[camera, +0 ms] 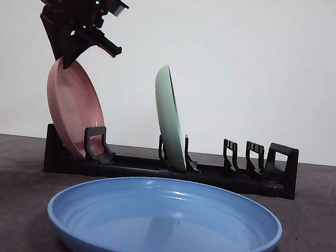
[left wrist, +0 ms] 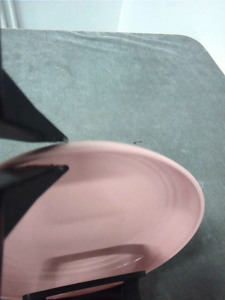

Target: Place the plate

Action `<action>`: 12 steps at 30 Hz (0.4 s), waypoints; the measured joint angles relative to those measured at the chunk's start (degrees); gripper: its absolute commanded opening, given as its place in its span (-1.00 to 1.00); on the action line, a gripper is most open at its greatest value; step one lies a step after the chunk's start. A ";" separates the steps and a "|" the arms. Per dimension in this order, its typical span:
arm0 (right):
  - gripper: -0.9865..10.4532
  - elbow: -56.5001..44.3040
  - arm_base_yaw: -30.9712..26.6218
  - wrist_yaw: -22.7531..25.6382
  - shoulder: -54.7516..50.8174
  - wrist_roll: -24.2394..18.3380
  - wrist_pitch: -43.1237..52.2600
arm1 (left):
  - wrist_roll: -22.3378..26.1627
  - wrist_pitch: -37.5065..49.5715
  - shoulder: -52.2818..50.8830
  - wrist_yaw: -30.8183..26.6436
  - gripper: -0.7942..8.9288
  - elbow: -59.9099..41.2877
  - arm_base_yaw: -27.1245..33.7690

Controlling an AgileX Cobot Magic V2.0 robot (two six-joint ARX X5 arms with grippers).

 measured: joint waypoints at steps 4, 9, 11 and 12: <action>-0.15 0.00 0.00 0.00 0.00 0.00 0.00 | -0.04 0.52 0.00 -0.72 -0.81 0.20 0.20; -0.15 0.00 0.00 0.00 0.00 0.00 0.00 | -0.04 1.40 0.00 -0.68 -0.81 0.20 0.17; -0.15 0.00 0.00 0.00 0.00 0.00 0.00 | -0.02 1.60 0.00 -0.66 -0.81 0.20 0.17; -0.15 0.00 0.00 0.00 0.00 0.00 0.00 | 0.02 1.57 0.00 -0.66 -0.81 0.22 0.17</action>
